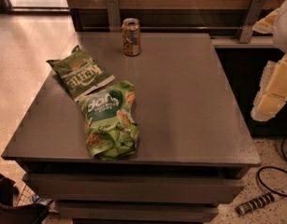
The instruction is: Pick orange can
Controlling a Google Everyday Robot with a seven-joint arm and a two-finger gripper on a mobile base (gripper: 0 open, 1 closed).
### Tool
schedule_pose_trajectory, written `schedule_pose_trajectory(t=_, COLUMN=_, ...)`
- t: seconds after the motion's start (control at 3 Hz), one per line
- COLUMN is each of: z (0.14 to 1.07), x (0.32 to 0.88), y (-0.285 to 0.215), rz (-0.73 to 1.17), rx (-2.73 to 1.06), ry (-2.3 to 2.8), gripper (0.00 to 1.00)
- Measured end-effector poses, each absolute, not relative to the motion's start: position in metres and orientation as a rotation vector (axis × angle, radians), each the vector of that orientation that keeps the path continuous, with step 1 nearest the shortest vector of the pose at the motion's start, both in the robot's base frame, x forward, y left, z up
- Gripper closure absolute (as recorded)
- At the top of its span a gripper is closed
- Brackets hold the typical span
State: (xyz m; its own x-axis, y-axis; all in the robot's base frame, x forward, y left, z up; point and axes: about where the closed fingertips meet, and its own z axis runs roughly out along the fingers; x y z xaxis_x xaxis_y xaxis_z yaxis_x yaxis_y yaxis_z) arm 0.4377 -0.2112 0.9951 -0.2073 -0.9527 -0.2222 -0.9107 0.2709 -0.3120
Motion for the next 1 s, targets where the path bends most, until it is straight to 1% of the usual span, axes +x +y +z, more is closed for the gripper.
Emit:
schedule_pose_trajectory(t=0.33, z=0.995, x=0.442, y=-0.211, rz=-0.150, rx=-1.682, ry=2.176, gripper=0.00)
schedule_pose_trajectory(t=0.67, z=0.991, x=0.477, y=-0.215, rz=-0.069, rx=-1.583, ry=2.120, gripper=0.00)
schedule_pose_trajectory(t=1.0, z=0.981, x=0.542, y=-0.207, rz=0.120, rx=-1.342, ry=2.016, gripper=0.00)
